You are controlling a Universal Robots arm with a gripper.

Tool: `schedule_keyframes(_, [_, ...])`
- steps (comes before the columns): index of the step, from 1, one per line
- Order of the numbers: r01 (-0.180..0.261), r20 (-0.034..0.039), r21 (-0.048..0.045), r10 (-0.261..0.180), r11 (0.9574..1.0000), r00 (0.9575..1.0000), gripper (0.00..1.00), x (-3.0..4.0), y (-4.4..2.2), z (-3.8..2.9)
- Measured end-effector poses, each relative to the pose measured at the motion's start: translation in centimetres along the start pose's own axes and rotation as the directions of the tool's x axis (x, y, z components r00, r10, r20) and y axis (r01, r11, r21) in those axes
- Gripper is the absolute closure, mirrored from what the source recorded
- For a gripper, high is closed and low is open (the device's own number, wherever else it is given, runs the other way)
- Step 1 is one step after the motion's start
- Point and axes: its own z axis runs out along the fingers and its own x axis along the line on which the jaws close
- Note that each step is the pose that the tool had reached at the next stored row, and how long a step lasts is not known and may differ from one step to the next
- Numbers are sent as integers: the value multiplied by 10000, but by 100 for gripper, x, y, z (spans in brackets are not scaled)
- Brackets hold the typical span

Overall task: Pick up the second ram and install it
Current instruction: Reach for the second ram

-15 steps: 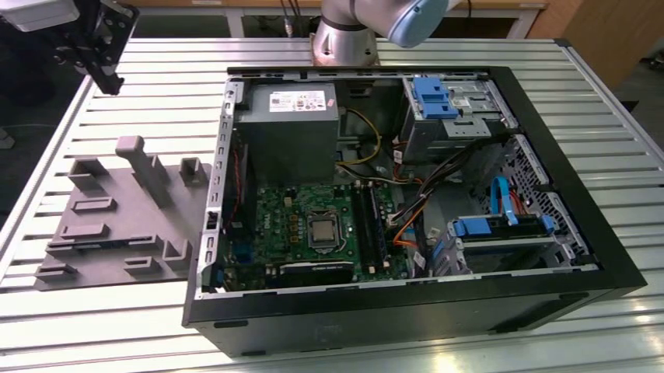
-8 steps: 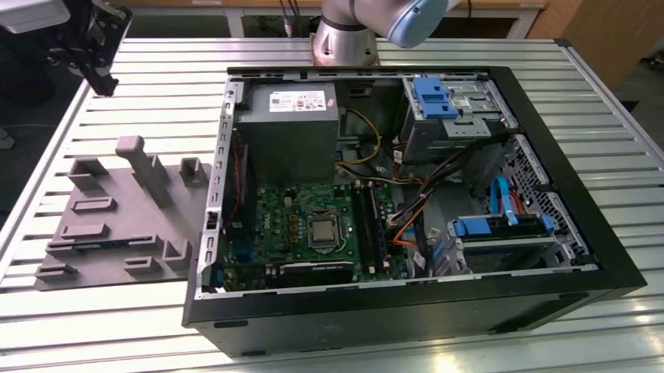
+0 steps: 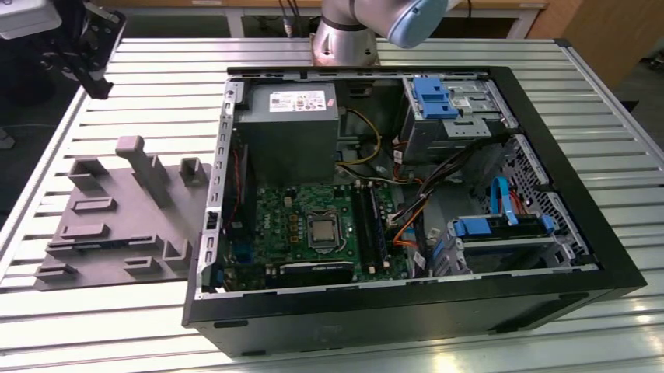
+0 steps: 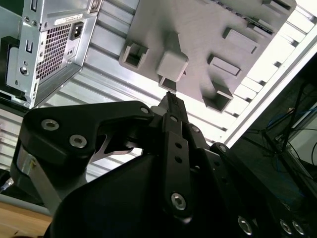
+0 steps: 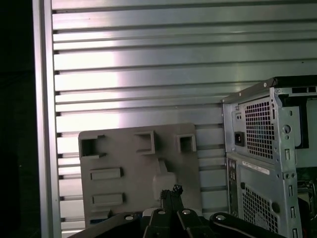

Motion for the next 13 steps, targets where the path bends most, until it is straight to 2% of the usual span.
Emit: schedule_keyframes(13, [1,0,0,-1,10000,10000,89,69,-69,20])
